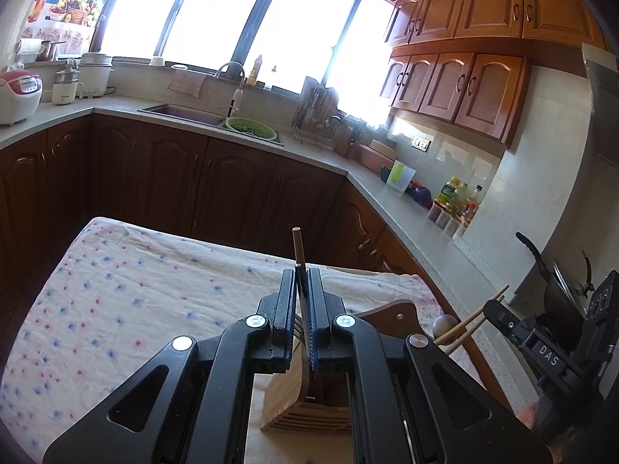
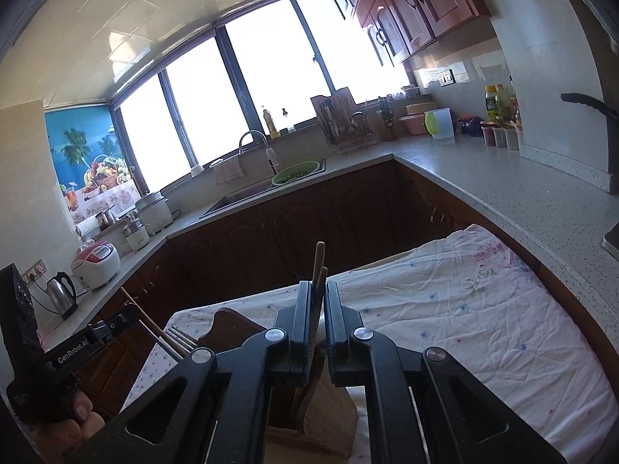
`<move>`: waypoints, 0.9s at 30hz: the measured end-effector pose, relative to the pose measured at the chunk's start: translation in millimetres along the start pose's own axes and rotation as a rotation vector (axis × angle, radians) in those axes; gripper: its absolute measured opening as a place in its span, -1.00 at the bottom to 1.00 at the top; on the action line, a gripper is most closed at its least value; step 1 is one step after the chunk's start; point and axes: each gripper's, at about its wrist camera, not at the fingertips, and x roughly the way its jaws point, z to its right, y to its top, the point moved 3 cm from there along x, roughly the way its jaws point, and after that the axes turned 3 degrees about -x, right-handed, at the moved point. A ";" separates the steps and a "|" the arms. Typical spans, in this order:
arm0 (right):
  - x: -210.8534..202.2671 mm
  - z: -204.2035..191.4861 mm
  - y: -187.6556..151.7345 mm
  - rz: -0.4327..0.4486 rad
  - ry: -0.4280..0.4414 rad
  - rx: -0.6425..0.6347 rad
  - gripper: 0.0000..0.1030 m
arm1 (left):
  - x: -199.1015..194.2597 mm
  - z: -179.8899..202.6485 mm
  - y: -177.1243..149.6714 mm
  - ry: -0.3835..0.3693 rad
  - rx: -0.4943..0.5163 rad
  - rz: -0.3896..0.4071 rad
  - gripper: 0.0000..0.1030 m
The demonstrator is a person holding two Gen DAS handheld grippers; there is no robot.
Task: Organize utensils
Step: 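Lower both chopsticks into the wooden holder and open both grippers, then move both open grippers back over the remaining chopsticks on the cloth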
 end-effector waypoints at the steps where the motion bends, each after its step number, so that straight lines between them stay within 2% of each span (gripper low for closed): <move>1: -0.2 0.1 0.5 0.000 0.000 -0.001 -0.88 | -0.1 0.2 -0.4 0.000 0.002 -0.002 -0.91; 4: 0.0 0.0 0.6 -0.004 -0.004 -0.004 -0.87 | 0.8 0.3 -1.6 0.005 0.003 -0.021 -0.80; 5: 0.1 0.5 0.6 -0.005 -0.003 -0.001 -0.78 | 0.1 0.1 -2.3 0.005 0.001 -0.025 -0.65; 6: -0.4 1.4 0.3 -0.005 0.003 0.007 -0.78 | -1.9 -0.6 -2.7 0.007 -0.004 -0.026 -0.53; 8: -3.3 3.9 -0.5 -0.010 0.011 0.024 -0.75 | -10.3 -2.9 -2.8 0.007 -0.020 -0.014 -0.01; 10: -10.9 6.6 0.1 -0.001 0.023 0.047 -0.48 | -23.3 -5.7 -1.9 0.009 -0.035 0.014 0.19; 11: -16.4 7.7 0.6 0.010 0.033 0.058 -0.14 | -30.2 -7.1 -1.7 0.014 -0.039 0.026 0.40; 12: -23.1 9.2 1.2 0.023 0.041 0.069 0.17 | -37.6 -8.9 -1.9 0.024 -0.044 0.037 0.52; 13: -30.5 10.6 1.7 0.038 0.045 0.078 0.27 | -45.6 -11.4 -2.9 0.034 -0.053 0.051 0.69; 15: -46.3 13.1 1.8 0.066 0.059 0.096 0.75 | -61.5 -17.0 -7.1 0.035 -0.074 0.069 0.76; 17: -63.6 13.9 -0.8 0.093 0.071 0.108 0.91 | -75.4 -22.2 -14.4 0.030 -0.091 0.063 0.85; 21: -93.7 13.5 -15.6 0.105 0.084 0.110 0.91 | -101.1 -29.7 -36.3 0.034 -0.108 0.048 0.86; 27: -130.7 10.3 -54.8 0.082 0.072 0.082 0.91 | -128.3 -38.2 -77.3 0.053 -0.118 -0.008 0.86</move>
